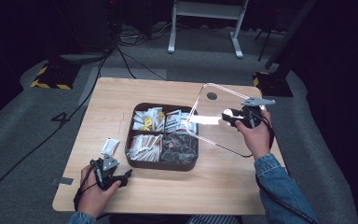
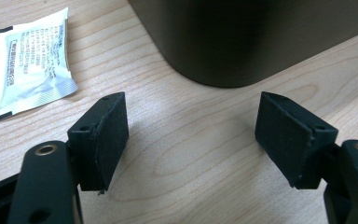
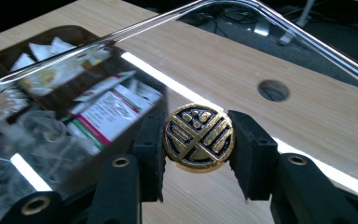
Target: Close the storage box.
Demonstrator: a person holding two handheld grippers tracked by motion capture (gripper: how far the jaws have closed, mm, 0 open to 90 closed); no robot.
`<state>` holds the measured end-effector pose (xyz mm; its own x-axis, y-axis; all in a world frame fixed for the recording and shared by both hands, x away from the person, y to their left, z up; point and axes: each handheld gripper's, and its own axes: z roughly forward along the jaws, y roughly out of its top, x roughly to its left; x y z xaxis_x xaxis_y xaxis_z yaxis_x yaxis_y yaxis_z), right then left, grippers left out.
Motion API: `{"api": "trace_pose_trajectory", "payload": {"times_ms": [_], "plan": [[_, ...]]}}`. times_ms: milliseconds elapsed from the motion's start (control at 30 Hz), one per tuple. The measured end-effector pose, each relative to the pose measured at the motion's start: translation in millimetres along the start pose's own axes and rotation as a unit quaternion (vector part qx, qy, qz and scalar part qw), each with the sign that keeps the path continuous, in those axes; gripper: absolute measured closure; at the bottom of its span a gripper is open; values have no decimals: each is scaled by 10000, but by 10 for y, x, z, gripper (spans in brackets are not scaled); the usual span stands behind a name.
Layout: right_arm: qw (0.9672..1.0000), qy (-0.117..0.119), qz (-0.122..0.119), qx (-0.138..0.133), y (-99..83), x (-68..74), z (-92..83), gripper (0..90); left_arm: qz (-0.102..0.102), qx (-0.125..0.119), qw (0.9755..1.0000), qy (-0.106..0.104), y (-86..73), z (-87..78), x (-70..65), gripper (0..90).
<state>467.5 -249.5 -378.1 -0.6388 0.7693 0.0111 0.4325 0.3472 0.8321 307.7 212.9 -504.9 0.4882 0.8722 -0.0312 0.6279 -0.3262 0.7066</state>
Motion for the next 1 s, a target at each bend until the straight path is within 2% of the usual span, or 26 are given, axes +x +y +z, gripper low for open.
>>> {"api": "trace_pose_trajectory", "payload": {"times_ms": [167,433,1000], "plan": [[9996,256,-120,-32,135,228,101,589,3,1,10000,0,0,0,0,262],[9984,518,-220,4,242,516,220,589,2,1,10000,0,0,0,0,262],[9937,975,-545,116,362,1014,579,589,4,2,10000,0,0,0,0,262]]}}
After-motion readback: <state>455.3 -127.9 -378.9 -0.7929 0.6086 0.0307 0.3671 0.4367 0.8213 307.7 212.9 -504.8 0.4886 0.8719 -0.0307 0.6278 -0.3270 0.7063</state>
